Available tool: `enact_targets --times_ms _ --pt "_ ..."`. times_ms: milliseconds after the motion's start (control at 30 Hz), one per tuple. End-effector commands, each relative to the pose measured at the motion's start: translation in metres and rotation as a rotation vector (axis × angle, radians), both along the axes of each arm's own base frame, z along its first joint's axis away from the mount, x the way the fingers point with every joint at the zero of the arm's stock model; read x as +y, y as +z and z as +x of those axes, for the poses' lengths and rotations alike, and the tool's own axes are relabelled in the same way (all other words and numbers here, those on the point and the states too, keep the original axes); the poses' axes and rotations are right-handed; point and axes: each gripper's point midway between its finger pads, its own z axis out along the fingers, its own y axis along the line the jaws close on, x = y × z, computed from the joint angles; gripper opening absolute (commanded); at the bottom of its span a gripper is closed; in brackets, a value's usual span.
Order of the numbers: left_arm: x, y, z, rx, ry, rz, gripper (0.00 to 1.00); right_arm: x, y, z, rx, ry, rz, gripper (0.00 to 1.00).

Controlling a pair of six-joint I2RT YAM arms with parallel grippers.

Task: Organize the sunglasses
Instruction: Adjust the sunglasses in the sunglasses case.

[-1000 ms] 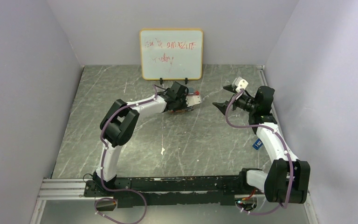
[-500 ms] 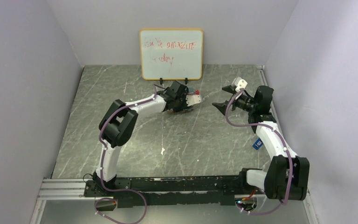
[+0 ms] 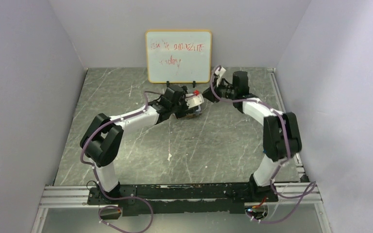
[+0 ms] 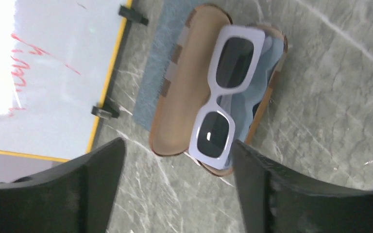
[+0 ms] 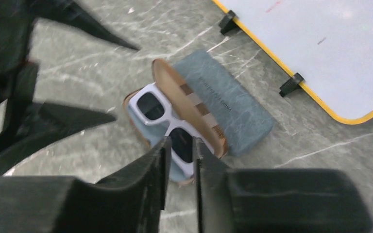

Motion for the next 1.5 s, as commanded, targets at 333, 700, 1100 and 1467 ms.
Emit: enact_targets --times_ms 333,700,1100,1467 --pt "0.026 -0.003 0.009 0.003 0.101 -0.144 0.96 0.020 -0.065 0.035 0.221 -0.058 -0.014 0.17" --pt "0.022 -0.007 0.008 0.026 0.092 -0.156 0.96 0.024 -0.086 0.026 0.230 -0.047 -0.041 0.10" --pt "0.025 -0.013 -0.008 0.042 0.063 -0.168 0.96 0.029 -0.099 0.042 0.193 -0.149 -0.079 0.11" --pt "0.031 -0.019 -0.015 0.024 0.073 -0.187 0.96 0.029 -0.106 0.046 0.194 -0.241 -0.053 0.12"
